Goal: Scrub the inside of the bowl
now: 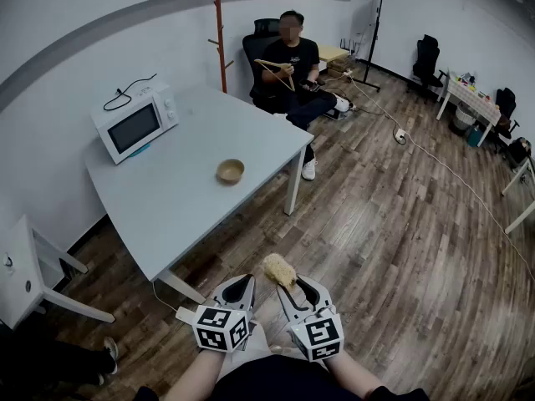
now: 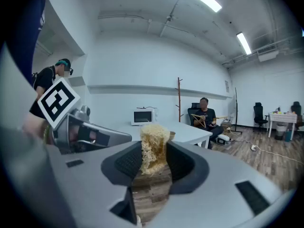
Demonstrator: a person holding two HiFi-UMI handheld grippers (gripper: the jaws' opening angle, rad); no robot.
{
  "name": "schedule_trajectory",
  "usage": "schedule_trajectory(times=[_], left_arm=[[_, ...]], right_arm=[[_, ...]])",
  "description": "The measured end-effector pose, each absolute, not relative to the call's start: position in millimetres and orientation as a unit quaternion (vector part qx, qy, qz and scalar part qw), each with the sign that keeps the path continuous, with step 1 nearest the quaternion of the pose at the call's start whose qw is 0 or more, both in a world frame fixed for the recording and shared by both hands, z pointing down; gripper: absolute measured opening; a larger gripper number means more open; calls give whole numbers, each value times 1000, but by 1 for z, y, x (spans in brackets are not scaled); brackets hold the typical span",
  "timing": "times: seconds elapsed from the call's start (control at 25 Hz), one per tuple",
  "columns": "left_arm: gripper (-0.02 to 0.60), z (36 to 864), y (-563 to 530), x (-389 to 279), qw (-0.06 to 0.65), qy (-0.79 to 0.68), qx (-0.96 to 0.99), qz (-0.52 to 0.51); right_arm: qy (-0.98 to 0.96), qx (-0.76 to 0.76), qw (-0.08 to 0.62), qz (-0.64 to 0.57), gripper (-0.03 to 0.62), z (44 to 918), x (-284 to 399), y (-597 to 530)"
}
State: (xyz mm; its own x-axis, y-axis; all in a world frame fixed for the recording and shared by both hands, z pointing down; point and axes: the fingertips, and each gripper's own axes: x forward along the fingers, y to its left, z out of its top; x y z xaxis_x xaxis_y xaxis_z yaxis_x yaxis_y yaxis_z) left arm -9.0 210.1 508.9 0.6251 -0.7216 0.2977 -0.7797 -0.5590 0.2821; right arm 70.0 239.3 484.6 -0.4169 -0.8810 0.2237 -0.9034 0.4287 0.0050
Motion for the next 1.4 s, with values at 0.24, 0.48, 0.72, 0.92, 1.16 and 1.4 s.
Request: schedule_trajectory(times=[0.24,0.48,0.72,0.92,1.16,1.4], left_arm=[[18,511,218,-8,198,-428,879,72],[18,510,226,-5,199,-428,879,67],[18,513,237,-1,200,-427,879,71],[18,514,238,-1,199,-427,879,74],[18,515,238,1,198,-433,876,73],[18,514,234,1,201,-437,873,75]], right_arm=[[-840,531,97,58,161,487,71,248],[-839,532,100,59,161,488,74,257],[-838,533,95,66,161,491,77,266],[-835,539,82,78,161,492,82,267],[-838,533,75,89,161,496,86,267],[-843,526,77,79,161,495,86,261]])
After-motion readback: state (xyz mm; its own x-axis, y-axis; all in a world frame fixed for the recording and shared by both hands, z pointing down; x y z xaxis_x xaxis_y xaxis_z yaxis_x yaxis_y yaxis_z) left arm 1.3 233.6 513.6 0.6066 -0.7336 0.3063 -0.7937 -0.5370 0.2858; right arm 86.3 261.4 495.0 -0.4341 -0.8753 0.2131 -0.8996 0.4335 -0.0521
